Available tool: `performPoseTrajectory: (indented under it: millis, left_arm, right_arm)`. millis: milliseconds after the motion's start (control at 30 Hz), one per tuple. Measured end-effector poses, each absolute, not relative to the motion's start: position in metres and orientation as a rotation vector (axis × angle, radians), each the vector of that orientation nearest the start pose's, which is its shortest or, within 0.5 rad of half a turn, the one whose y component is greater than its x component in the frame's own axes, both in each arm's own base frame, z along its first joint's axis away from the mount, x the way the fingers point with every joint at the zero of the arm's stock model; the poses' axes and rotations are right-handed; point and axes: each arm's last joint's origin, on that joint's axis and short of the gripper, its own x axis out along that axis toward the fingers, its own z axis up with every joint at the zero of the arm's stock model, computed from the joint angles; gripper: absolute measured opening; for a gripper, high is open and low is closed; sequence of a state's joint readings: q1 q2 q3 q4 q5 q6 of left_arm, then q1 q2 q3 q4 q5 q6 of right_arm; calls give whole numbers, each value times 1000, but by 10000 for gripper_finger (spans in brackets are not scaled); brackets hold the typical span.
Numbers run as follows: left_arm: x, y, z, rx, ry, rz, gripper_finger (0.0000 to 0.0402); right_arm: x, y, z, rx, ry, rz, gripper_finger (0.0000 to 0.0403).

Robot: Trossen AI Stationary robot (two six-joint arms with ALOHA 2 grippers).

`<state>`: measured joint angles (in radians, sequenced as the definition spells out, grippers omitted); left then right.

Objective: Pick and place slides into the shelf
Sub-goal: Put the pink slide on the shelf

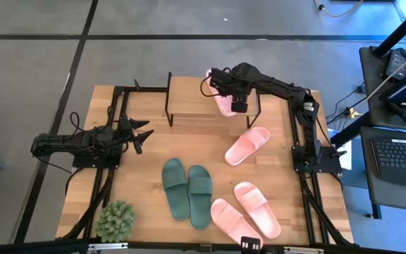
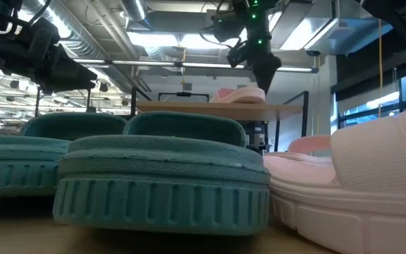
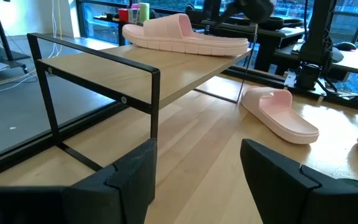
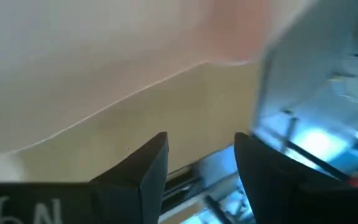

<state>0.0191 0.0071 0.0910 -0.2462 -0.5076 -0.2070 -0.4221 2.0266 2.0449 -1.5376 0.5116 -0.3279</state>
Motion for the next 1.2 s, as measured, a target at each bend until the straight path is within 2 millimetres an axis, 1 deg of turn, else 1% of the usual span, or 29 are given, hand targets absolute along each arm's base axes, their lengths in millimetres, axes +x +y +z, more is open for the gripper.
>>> performPoseTrajectory:
  millis: [67, 200, 400, 467, 600, 733, 800, 900, 1033, 1200]
  left_arm:
    - [87, 16, 171, -162, 105, 540, 224]
    - [87, 16, 171, -162, 105, 540, 224]
    - [87, 16, 171, -162, 105, 540, 224]
    - [87, 16, 171, -162, 104, 540, 224]
    - [87, 16, 171, -162, 104, 540, 224]
    - [87, 16, 171, -162, 104, 540, 224]
    - [87, 16, 171, -163, 104, 540, 224]
    - [87, 16, 171, -163, 104, 540, 224]
    - [87, 16, 171, -159, 105, 540, 224]
    - [87, 16, 171, -158, 105, 539, 224]
  right_arm:
    - [344, -168, 311, -272, 1687, -430, 185]
    - [343, -166, 313, -261, 1683, -417, 185]
    - [340, -153, 327, -291, 1641, -398, 185]
    - [339, -145, 333, -313, 1623, -372, 185]
    - [337, -129, 343, -312, 1572, -248, 185]
    - [337, -116, 349, -294, 1536, -224, 185]
    - [336, -110, 352, -256, 1509, -210, 185]
    - [335, -98, 358, -175, 1460, -133, 185]
    - [335, -81, 362, -68, 1421, -162, 185]
    - [338, -59, 364, -55, 1405, -166, 185]
